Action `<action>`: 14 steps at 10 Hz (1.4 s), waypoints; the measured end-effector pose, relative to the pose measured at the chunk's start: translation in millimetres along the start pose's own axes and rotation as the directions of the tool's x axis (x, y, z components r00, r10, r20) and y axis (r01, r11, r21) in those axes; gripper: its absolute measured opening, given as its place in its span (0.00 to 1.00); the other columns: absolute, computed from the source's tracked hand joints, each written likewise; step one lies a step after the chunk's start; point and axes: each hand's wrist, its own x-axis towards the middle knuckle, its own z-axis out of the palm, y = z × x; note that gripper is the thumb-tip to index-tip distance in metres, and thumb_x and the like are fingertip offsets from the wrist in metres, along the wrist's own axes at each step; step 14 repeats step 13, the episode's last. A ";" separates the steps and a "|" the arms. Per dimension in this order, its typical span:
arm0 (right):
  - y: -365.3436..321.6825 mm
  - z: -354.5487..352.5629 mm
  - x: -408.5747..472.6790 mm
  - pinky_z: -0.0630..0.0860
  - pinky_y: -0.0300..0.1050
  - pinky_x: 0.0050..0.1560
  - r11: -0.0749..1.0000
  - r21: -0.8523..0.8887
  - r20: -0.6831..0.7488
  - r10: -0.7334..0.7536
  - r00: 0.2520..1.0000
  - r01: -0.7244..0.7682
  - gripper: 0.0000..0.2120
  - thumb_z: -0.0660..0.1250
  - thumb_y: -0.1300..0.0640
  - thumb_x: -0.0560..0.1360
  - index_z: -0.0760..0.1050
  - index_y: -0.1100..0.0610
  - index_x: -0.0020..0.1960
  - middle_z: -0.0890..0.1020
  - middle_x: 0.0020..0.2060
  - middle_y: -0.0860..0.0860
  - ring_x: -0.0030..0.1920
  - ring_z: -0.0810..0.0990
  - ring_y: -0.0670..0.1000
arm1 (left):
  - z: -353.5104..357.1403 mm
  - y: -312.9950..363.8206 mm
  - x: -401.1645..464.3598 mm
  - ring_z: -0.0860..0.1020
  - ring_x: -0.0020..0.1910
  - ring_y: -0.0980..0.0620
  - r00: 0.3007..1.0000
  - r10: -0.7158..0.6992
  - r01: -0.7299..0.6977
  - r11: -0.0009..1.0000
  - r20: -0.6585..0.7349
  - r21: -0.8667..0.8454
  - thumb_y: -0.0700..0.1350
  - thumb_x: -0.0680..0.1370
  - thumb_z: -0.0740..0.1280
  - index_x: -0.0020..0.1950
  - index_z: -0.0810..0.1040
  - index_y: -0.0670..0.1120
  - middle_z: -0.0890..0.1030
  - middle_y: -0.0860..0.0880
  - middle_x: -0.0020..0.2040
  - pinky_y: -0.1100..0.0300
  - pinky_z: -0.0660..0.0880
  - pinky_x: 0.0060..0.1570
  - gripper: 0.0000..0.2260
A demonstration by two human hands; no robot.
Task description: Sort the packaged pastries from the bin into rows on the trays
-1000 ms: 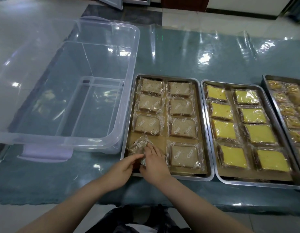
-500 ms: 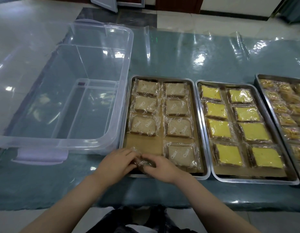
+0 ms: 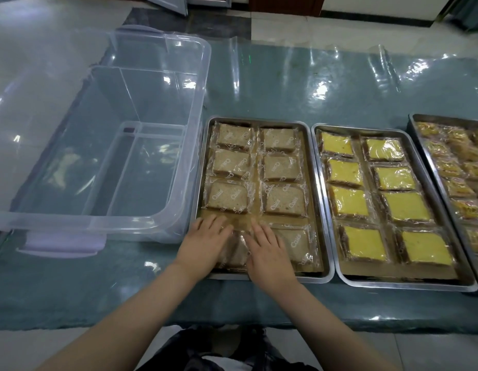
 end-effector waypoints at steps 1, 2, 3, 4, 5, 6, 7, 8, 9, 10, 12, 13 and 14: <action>5.1 3.0 -1.8 0.62 0.58 0.72 0.998 -0.056 -0.003 -0.019 1.000 0.019 0.26 0.66 0.56 0.74 0.69 0.54 0.72 0.65 0.75 0.55 0.75 0.64 0.58 | 3.0 3.3 -9.6 0.75 0.61 0.47 0.989 0.043 -0.033 0.997 0.142 -0.070 0.43 0.66 0.77 0.64 0.75 0.52 0.76 0.50 0.64 0.52 0.76 0.52 0.28; 12.6 3.2 -6.0 0.58 0.57 0.74 0.999 -0.041 -0.059 0.034 0.998 -0.036 0.25 0.65 0.55 0.75 0.69 0.53 0.72 0.68 0.74 0.54 0.75 0.64 0.56 | 8.4 5.4 -20.9 0.68 0.71 0.45 0.971 0.092 -0.057 0.986 0.221 -0.159 0.48 0.77 0.66 0.75 0.63 0.57 0.67 0.51 0.75 0.50 0.73 0.62 0.26; 29.9 3.7 -11.7 0.46 0.56 0.76 0.993 -0.001 -0.048 0.121 0.991 -0.122 0.25 0.57 0.53 0.80 0.61 0.49 0.77 0.58 0.78 0.53 0.78 0.54 0.56 | 11.3 10.7 -26.3 0.56 0.77 0.40 0.953 0.102 -0.050 0.982 0.286 -0.182 0.59 0.81 0.47 0.78 0.50 0.62 0.55 0.50 0.79 0.45 0.60 0.73 0.24; 42.3 6.1 -16.6 0.43 0.57 0.77 0.987 0.036 0.035 0.156 0.987 -0.157 0.25 0.52 0.49 0.82 0.53 0.42 0.79 0.50 0.80 0.51 0.79 0.45 0.55 | 12.1 16.9 -26.6 0.43 0.78 0.38 0.950 0.077 -0.022 0.983 0.303 -0.183 0.67 0.80 0.41 0.78 0.47 0.64 0.45 0.50 0.80 0.45 0.39 0.72 0.26; 45.1 7.2 -17.8 0.40 0.57 0.77 0.985 0.050 0.070 0.161 0.984 -0.165 0.25 0.50 0.47 0.83 0.49 0.40 0.79 0.47 0.80 0.49 0.79 0.42 0.54 | 15.7 16.9 -22.1 0.36 0.77 0.39 0.956 0.041 0.008 0.986 0.291 -0.165 0.70 0.77 0.37 0.78 0.43 0.64 0.41 0.50 0.79 0.46 0.34 0.72 0.30; 44.2 5.3 -16.1 0.38 0.58 0.76 0.987 0.032 0.091 0.157 0.983 -0.160 0.26 0.50 0.47 0.83 0.48 0.41 0.79 0.45 0.80 0.50 0.79 0.40 0.55 | 17.5 13.8 -15.4 0.33 0.76 0.42 0.948 0.041 0.011 0.987 0.315 -0.160 0.70 0.76 0.37 0.78 0.42 0.63 0.39 0.50 0.79 0.47 0.32 0.73 0.31; 45.4 5.6 -13.9 0.37 0.59 0.76 0.988 0.033 0.122 0.148 0.981 -0.153 0.27 0.51 0.46 0.83 0.47 0.42 0.79 0.44 0.80 0.51 0.79 0.39 0.56 | 17.2 14.1 -11.1 0.34 0.77 0.45 0.957 0.044 0.000 0.988 0.287 -0.153 0.68 0.78 0.39 0.79 0.45 0.60 0.42 0.48 0.79 0.48 0.32 0.73 0.30; 47.8 5.9 -12.0 0.38 0.60 0.76 0.988 0.035 0.128 0.142 0.982 -0.147 0.27 0.51 0.44 0.83 0.47 0.42 0.79 0.44 0.80 0.52 0.79 0.39 0.56 | 17.8 17.1 -10.3 0.33 0.76 0.47 0.947 0.032 0.022 0.986 0.321 -0.164 0.68 0.78 0.41 0.79 0.43 0.58 0.39 0.47 0.79 0.50 0.31 0.73 0.31; 47.6 6.1 -10.1 0.38 0.60 0.76 0.988 0.035 0.122 0.148 0.981 -0.153 0.27 0.51 0.44 0.83 0.48 0.43 0.79 0.44 0.80 0.52 0.79 0.39 0.56 | 17.4 17.7 -10.1 0.32 0.76 0.47 0.943 0.028 0.028 0.986 0.331 -0.164 0.69 0.76 0.37 0.79 0.41 0.58 0.37 0.47 0.79 0.50 0.31 0.73 0.33; 46.4 5.4 -10.1 0.39 0.60 0.76 0.986 0.060 0.103 0.150 0.983 -0.157 0.26 0.52 0.44 0.82 0.50 0.43 0.79 0.46 0.80 0.52 0.79 0.40 0.56 | 18.5 16.4 -10.1 0.33 0.77 0.47 0.939 0.028 0.034 0.984 0.342 -0.175 0.70 0.75 0.36 0.79 0.43 0.58 0.38 0.47 0.80 0.49 0.32 0.74 0.34; 57.4 -0.8 -17.4 0.41 0.54 0.78 0.971 0.206 -0.052 0.137 0.989 -0.124 0.22 0.55 0.49 0.82 0.62 0.47 0.76 0.59 0.78 0.52 0.79 0.51 0.52 | 5.5 31.8 -5.9 0.37 0.78 0.50 0.955 -0.029 0.096 0.972 0.297 -0.214 0.71 0.74 0.33 0.80 0.47 0.54 0.42 0.49 0.80 0.49 0.34 0.74 0.38; 73.4 -13.9 -14.3 0.42 0.54 0.78 0.963 0.223 -0.098 0.174 0.980 -0.149 0.23 0.56 0.47 0.82 0.62 0.48 0.76 0.59 0.78 0.50 0.78 0.52 0.51 | -7.1 42.8 7.1 0.36 0.78 0.52 0.966 -0.043 0.111 0.959 0.254 -0.259 0.68 0.78 0.40 0.80 0.43 0.55 0.40 0.50 0.80 0.48 0.37 0.75 0.33; 73.4 -13.9 -14.3 0.42 0.54 0.78 0.963 0.223 -0.098 0.174 0.980 -0.149 0.23 0.56 0.47 0.82 0.62 0.48 0.76 0.59 0.78 0.50 0.78 0.52 0.51 | -7.1 42.8 7.1 0.36 0.78 0.52 0.966 -0.043 0.111 0.959 0.254 -0.259 0.68 0.78 0.40 0.80 0.43 0.55 0.40 0.50 0.80 0.48 0.37 0.75 0.33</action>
